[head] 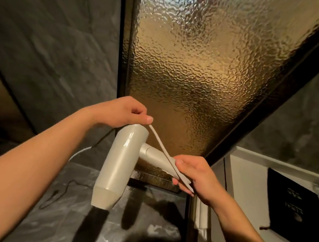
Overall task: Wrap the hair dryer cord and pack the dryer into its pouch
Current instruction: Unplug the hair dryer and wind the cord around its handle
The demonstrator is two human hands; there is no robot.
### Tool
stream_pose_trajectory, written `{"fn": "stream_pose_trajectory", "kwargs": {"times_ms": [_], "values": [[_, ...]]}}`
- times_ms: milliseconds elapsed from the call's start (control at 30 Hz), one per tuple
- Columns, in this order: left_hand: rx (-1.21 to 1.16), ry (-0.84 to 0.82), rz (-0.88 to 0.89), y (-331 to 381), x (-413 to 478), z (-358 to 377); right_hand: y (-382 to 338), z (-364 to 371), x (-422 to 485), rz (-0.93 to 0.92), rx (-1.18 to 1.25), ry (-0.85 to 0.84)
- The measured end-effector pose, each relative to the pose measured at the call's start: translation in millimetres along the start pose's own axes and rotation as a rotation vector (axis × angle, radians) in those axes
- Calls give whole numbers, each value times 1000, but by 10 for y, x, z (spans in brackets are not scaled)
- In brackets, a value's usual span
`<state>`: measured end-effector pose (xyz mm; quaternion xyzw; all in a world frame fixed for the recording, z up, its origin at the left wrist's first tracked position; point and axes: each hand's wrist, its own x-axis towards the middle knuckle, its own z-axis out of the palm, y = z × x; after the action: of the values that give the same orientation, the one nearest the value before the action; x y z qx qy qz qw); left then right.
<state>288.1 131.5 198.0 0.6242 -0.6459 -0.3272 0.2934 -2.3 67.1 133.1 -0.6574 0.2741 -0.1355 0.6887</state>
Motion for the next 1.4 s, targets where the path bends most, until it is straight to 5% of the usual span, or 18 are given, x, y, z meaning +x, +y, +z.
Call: {"fn": "stream_pose_trajectory", "kwargs": {"times_ms": [167, 233, 367, 533, 633, 833, 1067, 1167, 1400], "values": [[-163, -46, -265, -734, -48, 306, -36, -39, -96, -43, 188, -214], [-289, 98, -409, -888, -74, 563, -96, -20, -92, -50, 327, -244], [-378, 236, -268, -399, -261, 1280, -256, 48, 27, -93, 409, -15], [-26, 290, -247, -311, -409, 1545, -171, -33, 358, -122, -196, 495], [270, 256, -197, -170, -401, 1516, 1, -112, 474, -105, -580, 565], [751, 196, -116, 373, -198, 1021, 94, -115, 473, -119, -1030, 308], [992, 138, -174, 680, -14, 437, -287, -367, 368, -167, -1002, -131], [787, 116, -141, 658, 57, 331, -443, -445, 295, -202, -811, -294], [-123, 54, -165, 262, -10, 471, -477, -608, 240, -150, -235, -468]]}}
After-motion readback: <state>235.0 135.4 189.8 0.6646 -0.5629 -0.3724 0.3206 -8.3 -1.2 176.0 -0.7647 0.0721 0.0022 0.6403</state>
